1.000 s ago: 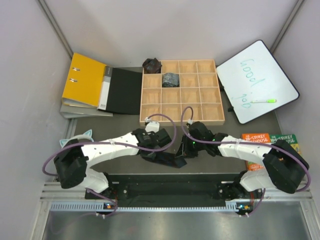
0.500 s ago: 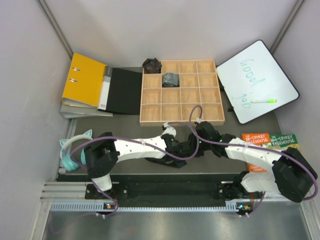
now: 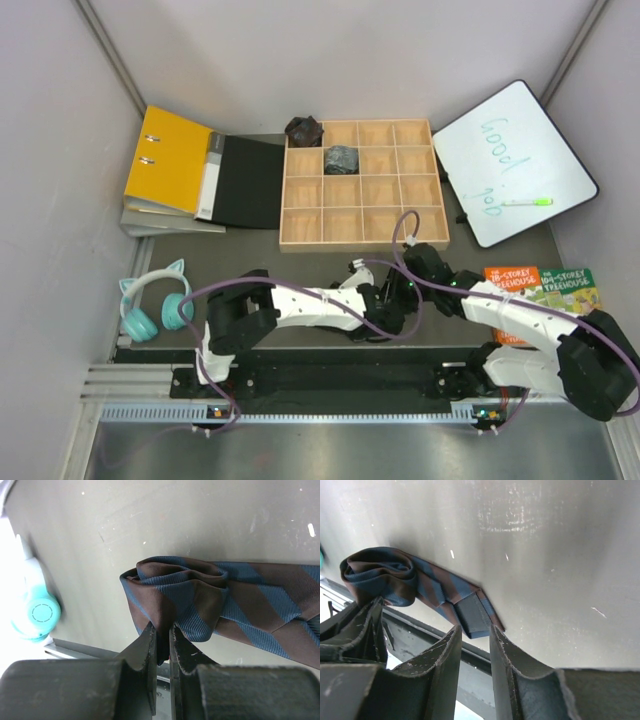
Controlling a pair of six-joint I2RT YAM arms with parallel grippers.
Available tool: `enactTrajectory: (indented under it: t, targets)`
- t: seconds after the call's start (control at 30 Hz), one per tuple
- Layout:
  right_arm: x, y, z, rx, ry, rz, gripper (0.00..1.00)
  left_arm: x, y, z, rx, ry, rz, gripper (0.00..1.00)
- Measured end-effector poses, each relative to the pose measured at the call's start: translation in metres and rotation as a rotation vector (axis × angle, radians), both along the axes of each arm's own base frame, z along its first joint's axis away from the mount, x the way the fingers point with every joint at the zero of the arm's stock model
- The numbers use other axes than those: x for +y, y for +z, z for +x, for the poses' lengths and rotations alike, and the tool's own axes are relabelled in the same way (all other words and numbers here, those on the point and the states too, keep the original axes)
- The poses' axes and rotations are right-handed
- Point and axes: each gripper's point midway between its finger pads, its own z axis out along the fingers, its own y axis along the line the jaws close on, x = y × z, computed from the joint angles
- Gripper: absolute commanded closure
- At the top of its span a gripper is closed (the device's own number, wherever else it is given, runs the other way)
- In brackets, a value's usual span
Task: Roll the ties
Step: Roll the tie at the center of the board.
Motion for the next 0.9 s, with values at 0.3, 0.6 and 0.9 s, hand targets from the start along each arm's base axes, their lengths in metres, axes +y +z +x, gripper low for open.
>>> enactTrajectory:
  t: [0.3, 0.6, 0.9]
  targets:
    - [-0.001, 0.001, 0.000, -0.003, 0.000, 0.001, 0.70, 0.002, 0.005, 0.003, -0.049, 0.019, 0.008, 0.98]
    - [-0.001, 0.001, 0.000, -0.002, 0.000, 0.001, 0.70, 0.017, 0.006, 0.010, -0.080, 0.055, 0.018, 0.97]
    - [-0.002, 0.000, -0.001, 0.002, 0.000, -0.004, 0.70, 0.028, 0.004, 0.011, -0.086, 0.062, 0.042, 1.00]
